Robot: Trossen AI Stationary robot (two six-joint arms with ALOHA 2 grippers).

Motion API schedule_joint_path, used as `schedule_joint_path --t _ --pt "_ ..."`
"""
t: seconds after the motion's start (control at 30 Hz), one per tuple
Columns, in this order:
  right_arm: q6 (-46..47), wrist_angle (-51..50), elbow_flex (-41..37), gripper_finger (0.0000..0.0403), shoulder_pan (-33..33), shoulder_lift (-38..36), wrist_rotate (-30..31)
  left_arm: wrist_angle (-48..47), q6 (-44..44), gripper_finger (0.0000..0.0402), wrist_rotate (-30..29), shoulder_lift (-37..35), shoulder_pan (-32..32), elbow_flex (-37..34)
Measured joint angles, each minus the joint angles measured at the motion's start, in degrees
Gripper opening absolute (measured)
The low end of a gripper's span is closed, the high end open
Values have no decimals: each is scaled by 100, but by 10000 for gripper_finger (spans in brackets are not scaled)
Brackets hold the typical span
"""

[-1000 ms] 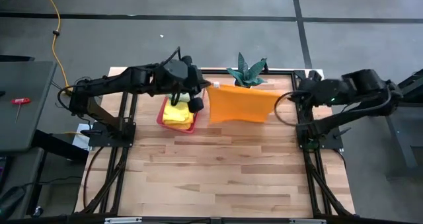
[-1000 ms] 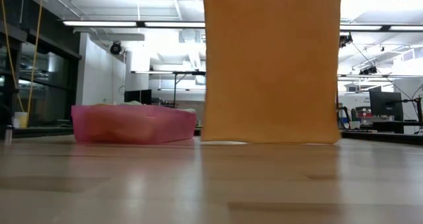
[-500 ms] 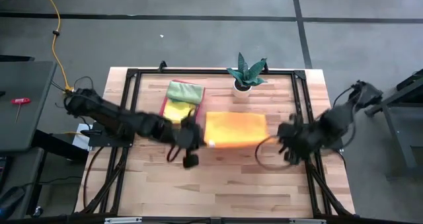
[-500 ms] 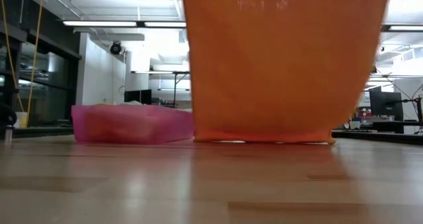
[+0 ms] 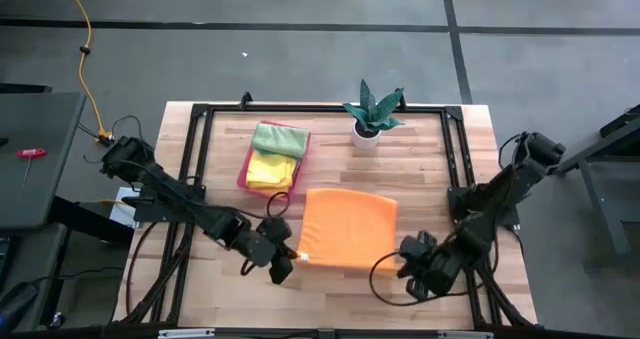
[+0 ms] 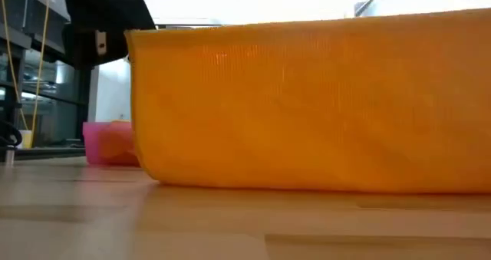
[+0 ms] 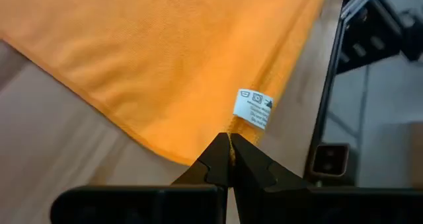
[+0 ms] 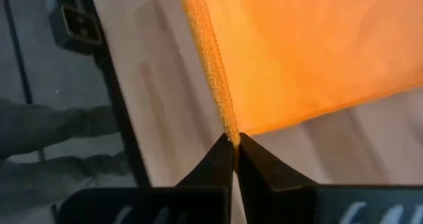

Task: Fold microfiber towels
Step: Fold the orange microfiber towel

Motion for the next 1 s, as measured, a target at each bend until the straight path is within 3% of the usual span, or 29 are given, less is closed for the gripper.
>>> schedule_joint_path --t 0.27,0.5,0.57,0.87,1.0 --pt "127 1072 0 0 198 452 -803 625 -505 0 1057 130 -236 -67" --pt "90 1471 0 0 199 106 -1465 1704 -770 0 2677 131 -14 -72" --pt "77 1346 2 0 203 -31 -1573 2033 -666 0 2911 131 72 -68" --pt "308 83 -1 0 28 -249 -738 1484 -288 0 2276 131 635 -68" --pt "347 -248 -4 0 -247 -238 -458 778 -255 0 1877 131 684 -68"
